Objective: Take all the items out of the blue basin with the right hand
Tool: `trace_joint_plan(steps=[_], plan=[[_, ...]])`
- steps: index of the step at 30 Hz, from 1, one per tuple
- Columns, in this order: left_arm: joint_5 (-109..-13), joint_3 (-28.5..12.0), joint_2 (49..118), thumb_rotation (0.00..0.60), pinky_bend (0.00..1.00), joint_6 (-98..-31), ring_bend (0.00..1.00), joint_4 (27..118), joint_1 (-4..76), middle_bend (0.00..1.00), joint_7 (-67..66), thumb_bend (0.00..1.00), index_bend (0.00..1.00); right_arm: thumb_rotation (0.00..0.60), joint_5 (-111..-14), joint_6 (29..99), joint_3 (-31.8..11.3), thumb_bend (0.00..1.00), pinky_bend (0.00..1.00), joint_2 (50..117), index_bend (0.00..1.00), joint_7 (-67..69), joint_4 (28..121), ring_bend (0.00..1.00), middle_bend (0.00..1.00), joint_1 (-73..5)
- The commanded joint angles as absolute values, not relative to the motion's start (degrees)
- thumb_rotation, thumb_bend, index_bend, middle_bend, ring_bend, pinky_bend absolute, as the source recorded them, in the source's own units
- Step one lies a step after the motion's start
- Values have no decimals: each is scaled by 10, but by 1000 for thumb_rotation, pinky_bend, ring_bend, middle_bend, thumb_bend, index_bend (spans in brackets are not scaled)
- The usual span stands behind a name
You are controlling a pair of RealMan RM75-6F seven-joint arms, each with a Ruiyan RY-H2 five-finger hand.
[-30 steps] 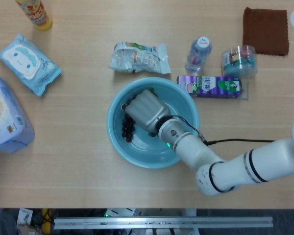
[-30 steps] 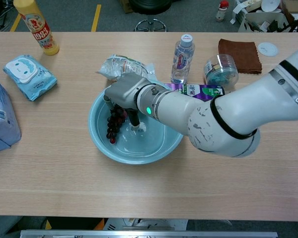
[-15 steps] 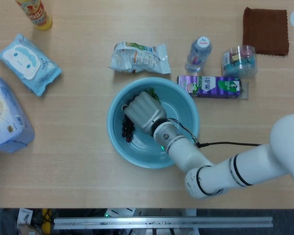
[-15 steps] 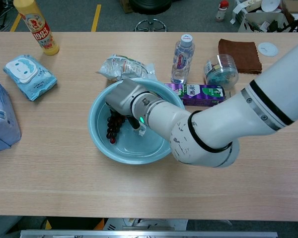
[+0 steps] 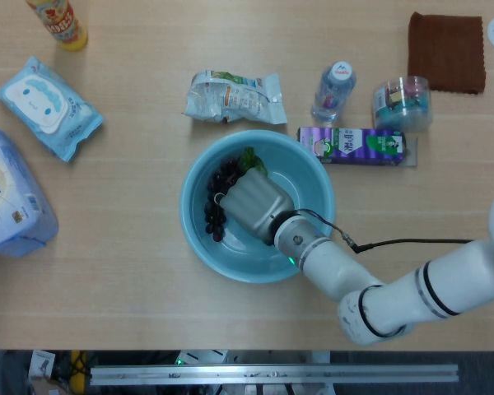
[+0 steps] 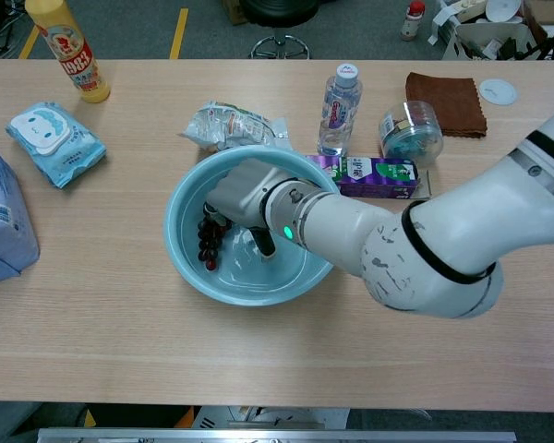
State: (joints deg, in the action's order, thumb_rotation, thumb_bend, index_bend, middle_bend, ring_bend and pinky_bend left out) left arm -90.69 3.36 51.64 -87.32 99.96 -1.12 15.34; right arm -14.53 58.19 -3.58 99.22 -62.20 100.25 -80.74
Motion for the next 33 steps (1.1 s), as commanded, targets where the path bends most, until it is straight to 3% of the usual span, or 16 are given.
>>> trace_joint_plan(steps=[1,20,33], plan=[[-909,34,517,600,174,-873,118,1002,-11,164,152,50,98,600,-185,595,-40,25,565,982,293,-597,1006,317,333,-794],[-903,35,512,600,174,-881,118,1002,-19,164,155,51,98,600,-120,552,-74,30,568,1082,293,-630,854,317,333,-838],[-905,35,512,600,175,-884,118,996,-22,164,161,50,98,600,-83,548,-53,32,566,1041,293,-648,915,317,336,-832]])
